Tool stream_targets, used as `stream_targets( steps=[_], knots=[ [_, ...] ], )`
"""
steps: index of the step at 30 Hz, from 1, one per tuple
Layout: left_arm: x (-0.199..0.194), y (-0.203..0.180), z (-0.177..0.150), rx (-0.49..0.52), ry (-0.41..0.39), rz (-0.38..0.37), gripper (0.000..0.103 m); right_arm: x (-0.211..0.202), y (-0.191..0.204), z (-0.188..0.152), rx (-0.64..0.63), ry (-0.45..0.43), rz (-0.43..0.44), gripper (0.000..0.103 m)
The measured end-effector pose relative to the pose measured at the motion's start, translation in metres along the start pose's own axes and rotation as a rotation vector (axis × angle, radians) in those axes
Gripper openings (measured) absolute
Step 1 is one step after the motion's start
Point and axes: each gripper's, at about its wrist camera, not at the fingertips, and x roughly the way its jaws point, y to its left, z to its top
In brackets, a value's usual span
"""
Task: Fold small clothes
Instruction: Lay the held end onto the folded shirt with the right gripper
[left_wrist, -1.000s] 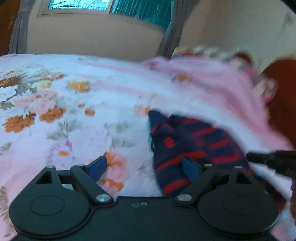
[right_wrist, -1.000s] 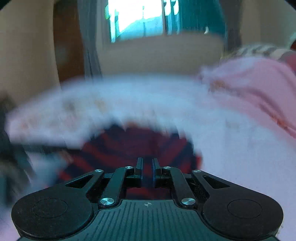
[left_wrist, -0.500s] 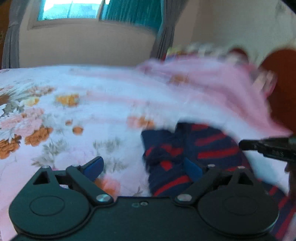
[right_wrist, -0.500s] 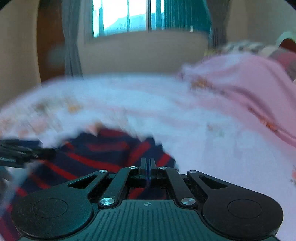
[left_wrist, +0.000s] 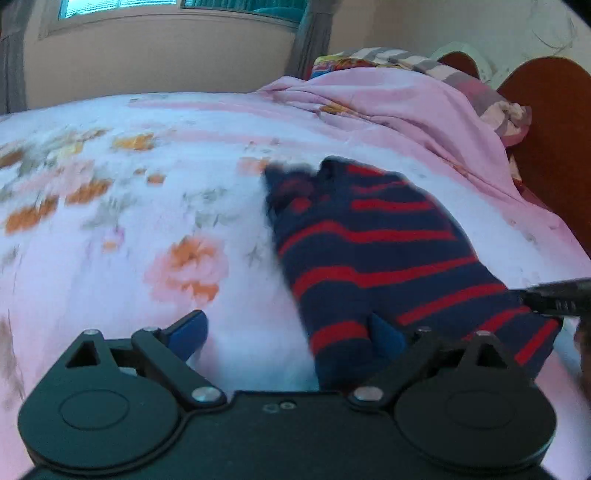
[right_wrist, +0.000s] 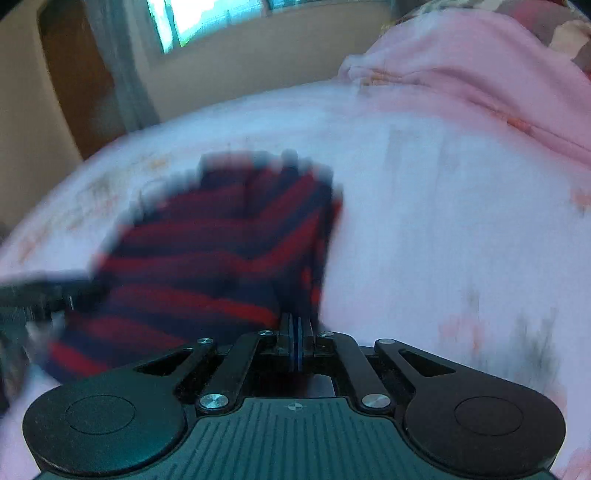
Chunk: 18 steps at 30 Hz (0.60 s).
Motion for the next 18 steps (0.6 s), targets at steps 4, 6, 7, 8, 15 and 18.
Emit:
stream_targets(
  steps=[4,6,7,8,15,18],
  knots=[
    [-0.047,0.002,-0.006,-0.047,-0.064,-0.046,0.091,-0.056,-0.007,-0.010,0.136,-0.090,0.041,0.000],
    [-0.069,-0.003,-0.019,-0.011,-0.082,-0.034,0.091,-0.075,-0.004,-0.018,0.129,-0.106,0.042,0.005],
    [-0.073,-0.005,-0.023,-0.011,-0.080,-0.024,0.091,-0.083,-0.001,-0.023,0.137,-0.113,0.054,0.030],
    [-0.078,-0.005,-0.029,-0.018,-0.074,-0.033,0.091,-0.087,0.001,-0.027,0.143,-0.113,0.061,0.051],
    [-0.065,-0.007,-0.048,-0.115,-0.018,-0.015,0.091,-0.063,0.014,-0.034,0.203,-0.022,0.074,0.028],
    [-0.068,-0.011,-0.048,-0.116,-0.016,-0.036,0.090,-0.064,0.012,-0.037,0.253,-0.039,0.087,0.028]
  ],
)
